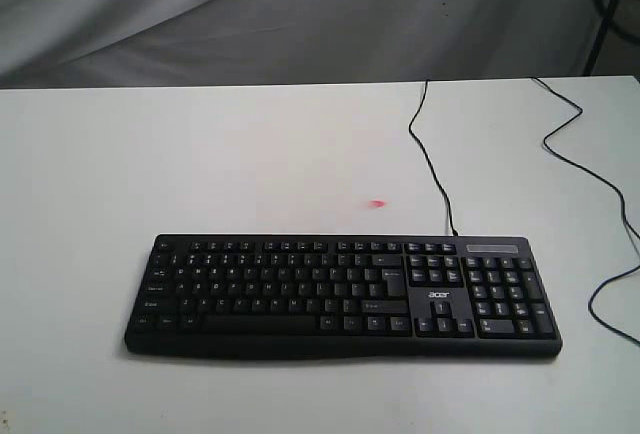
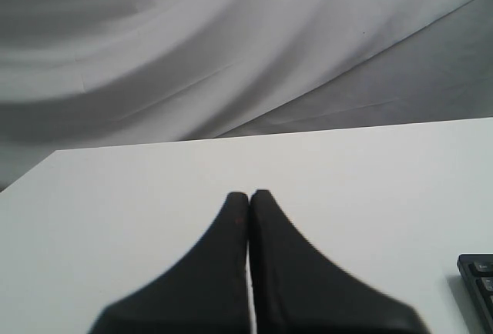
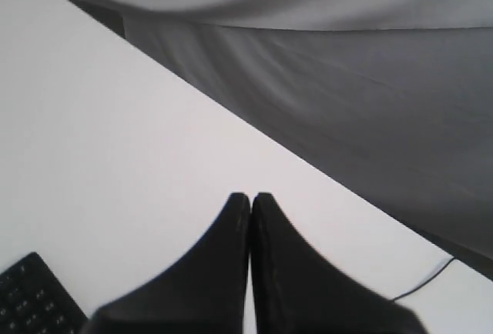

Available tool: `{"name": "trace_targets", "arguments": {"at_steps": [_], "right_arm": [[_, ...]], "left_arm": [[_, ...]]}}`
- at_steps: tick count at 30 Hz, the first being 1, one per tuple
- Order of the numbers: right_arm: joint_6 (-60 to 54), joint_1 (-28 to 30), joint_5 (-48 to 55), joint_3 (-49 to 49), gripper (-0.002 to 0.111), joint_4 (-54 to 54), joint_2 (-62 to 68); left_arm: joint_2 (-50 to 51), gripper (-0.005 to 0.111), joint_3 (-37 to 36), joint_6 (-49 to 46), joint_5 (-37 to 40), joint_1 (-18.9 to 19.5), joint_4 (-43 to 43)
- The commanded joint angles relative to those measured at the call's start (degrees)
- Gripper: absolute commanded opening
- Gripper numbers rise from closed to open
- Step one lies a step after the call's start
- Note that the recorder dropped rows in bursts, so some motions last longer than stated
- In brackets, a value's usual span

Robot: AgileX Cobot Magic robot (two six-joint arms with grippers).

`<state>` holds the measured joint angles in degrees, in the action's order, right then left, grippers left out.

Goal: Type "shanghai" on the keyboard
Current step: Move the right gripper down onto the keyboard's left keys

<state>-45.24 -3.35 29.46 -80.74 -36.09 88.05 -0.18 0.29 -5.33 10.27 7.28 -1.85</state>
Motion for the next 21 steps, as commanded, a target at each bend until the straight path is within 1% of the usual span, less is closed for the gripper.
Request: {"name": "trace_targets", "arguments": {"at_steps": [1,3,5,7,9,16,21], "right_arm": [[-2.44,-0.28,-2.10,-0.34,0.000,-8.06,2.30],[-8.28,-0.79,-1.15,-0.71,0.000,-11.82,4.38],[-15.38,-1.30,2.47,-0.98,0.000,-15.85,6.91],[-21.37,-1.92,5.95,-1.22,0.000,-18.44,9.27],[-26.03,-3.15,7.24,-1.31,0.000,-19.04,11.45],[-33.61,-9.08,12.75,-1.31,0.000,-15.17,16.65],[-35.83,-13.55,11.44,-1.31,0.000,-15.17,19.39]], "left_arm": [[0.18,0.001,-0.29,0.16,-0.30,-0.22,0.03],[0.18,0.001,-0.29,0.16,-0.30,-0.22,0.03],[0.18,0.001,-0.29,0.16,-0.30,-0.22,0.03],[0.18,0.001,-0.29,0.16,-0.30,-0.22,0.03],[0.18,0.001,-0.29,0.16,-0.30,-0.22,0.03],[0.18,0.001,-0.29,0.16,-0.30,-0.22,0.03],[0.18,0.001,-0.29,0.16,-0.30,-0.22,0.03]]}}
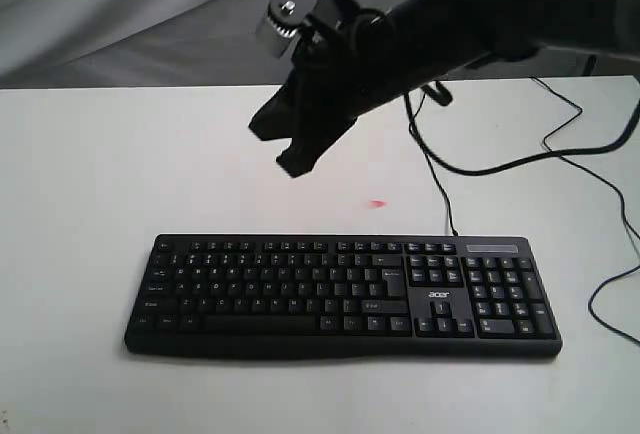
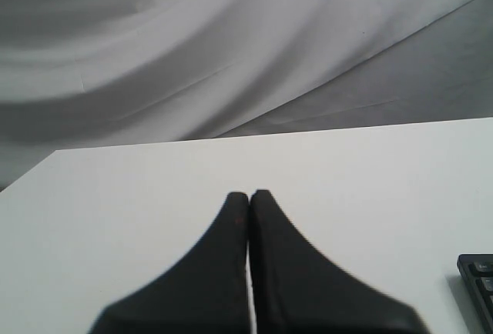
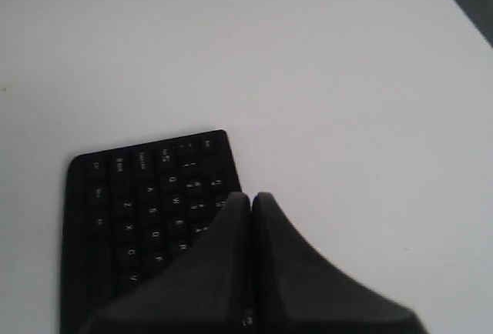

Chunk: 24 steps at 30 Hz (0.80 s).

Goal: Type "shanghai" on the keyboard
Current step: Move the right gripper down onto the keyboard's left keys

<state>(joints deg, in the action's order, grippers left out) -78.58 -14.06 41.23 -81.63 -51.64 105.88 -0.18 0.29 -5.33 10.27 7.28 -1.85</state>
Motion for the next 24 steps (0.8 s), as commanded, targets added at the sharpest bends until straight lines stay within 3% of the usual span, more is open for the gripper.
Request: {"name": "trace_targets", "arguments": {"at_steps": [1,11,24], "right_arm": [[-2.89,-3.52,-0.71,-0.42,0.000,0.38,2.20],[-3.64,-9.41,-2.22,-0.42,0.000,-0.09,9.91],[-6.09,-10.52,-3.02,-0.42,0.000,-3.93,12.49]], "left_arm": [[0.18,0.001,-0.29,0.16,-0.30,-0.22,0.03],[0.18,0.001,-0.29,0.16,-0.30,-0.22,0.03],[0.18,0.001,-0.29,0.16,-0.30,-0.22,0.03]]}}
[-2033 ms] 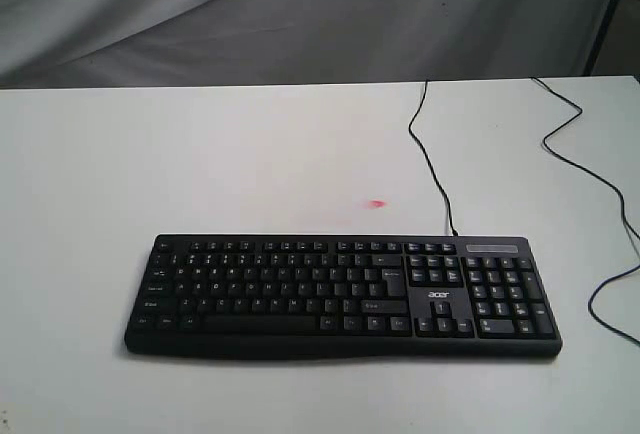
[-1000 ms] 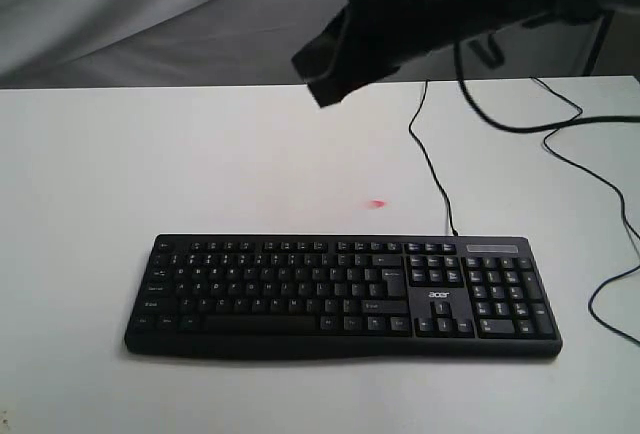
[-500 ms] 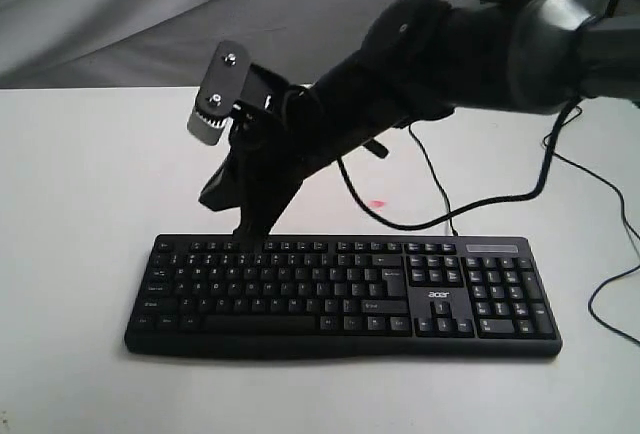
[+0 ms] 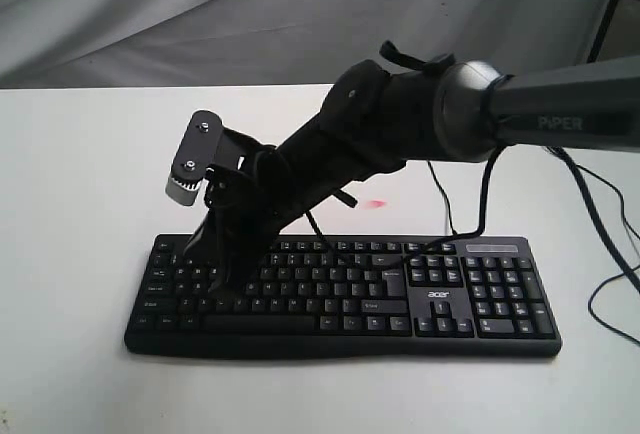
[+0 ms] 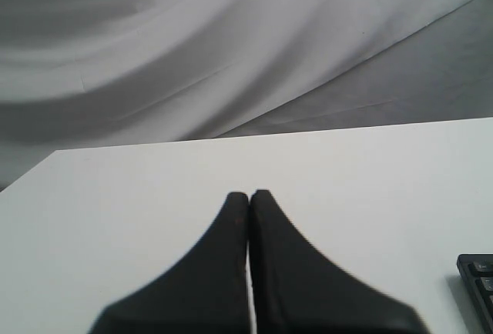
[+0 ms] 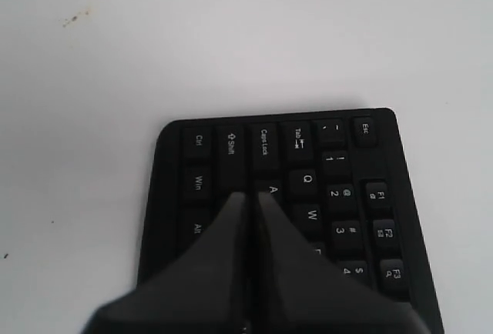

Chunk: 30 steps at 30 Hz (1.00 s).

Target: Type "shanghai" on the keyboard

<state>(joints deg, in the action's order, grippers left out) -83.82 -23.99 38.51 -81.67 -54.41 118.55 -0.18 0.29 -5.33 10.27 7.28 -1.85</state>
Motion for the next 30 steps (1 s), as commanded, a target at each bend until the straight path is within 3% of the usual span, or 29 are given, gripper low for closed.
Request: {"name": "trace_targets", "arguments": {"at_steps": [1,30], "right_arm": [[-1.13,-0.88,-0.19,-0.38,0.000,-1.33,-0.18],[-5.98,-2.90,-8.21,-0.38,0.000,-4.62,4.99]], "left_arm": [[0.18,0.001,-0.29,0.16,-0.30,-0.22,0.03],[0.18,0.001,-0.29,0.16,-0.30,-0.22,0.03]]}}
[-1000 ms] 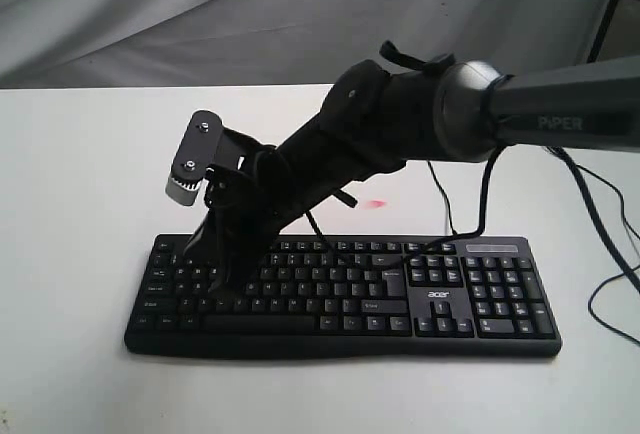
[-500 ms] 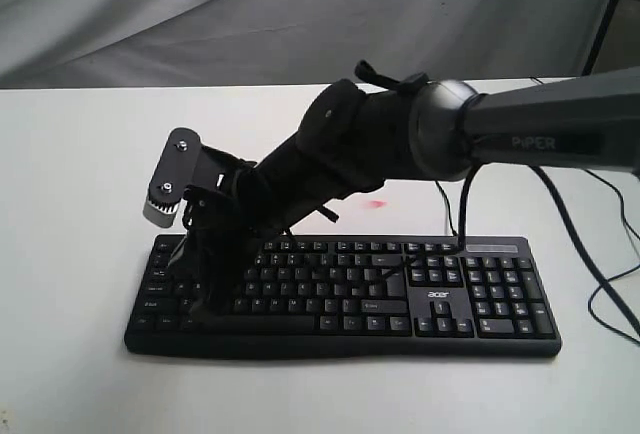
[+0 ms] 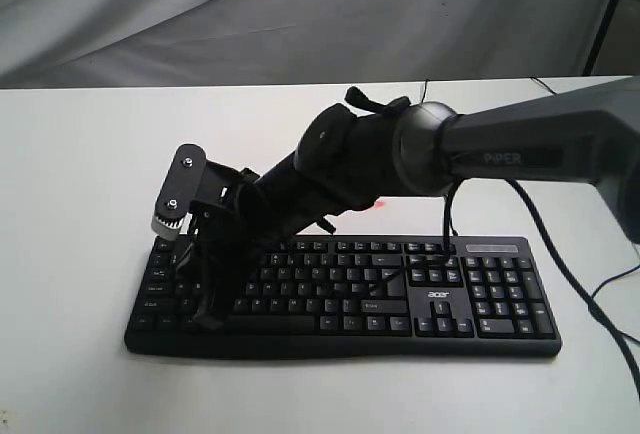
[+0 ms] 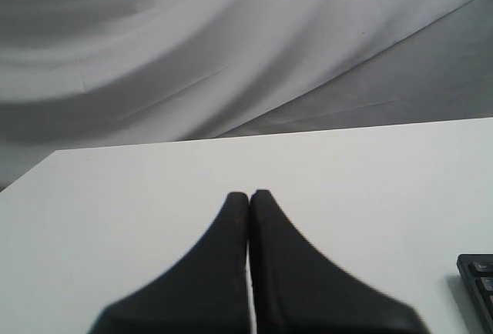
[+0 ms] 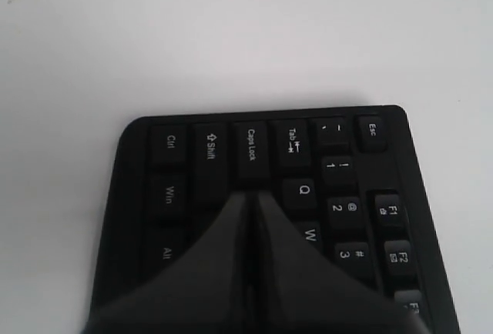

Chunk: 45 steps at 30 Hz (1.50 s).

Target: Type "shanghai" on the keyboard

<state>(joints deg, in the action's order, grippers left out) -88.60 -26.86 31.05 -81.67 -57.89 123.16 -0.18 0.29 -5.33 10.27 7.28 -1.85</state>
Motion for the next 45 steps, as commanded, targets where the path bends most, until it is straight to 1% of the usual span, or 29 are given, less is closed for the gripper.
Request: {"name": "trace_targets", "arguments": {"at_steps": [1,19,26,45], "right_arm": [[-1.36,-0.02,-1.07,-0.38,0.000,-1.14,0.51],[-2.63,-0.02,-2.54,-0.38,0.000,-1.60,2.09],[-6.47,-0.02,-2.54,-0.38,0.000,-5.60,3.14],[-6.69,-0.02,-3.27,-0.38,0.000,-5.61,3.24]], "left_arm": [[0.18,0.001,-0.29,0.16,-0.30,-0.22,0.03],[0.18,0.001,-0.29,0.16,-0.30,-0.22,0.03],[0.18,0.001,-0.29,0.16,-0.30,-0.22,0.03],[0.18,0.001,-0.29,0.16,-0.30,-0.22,0.03]]}}
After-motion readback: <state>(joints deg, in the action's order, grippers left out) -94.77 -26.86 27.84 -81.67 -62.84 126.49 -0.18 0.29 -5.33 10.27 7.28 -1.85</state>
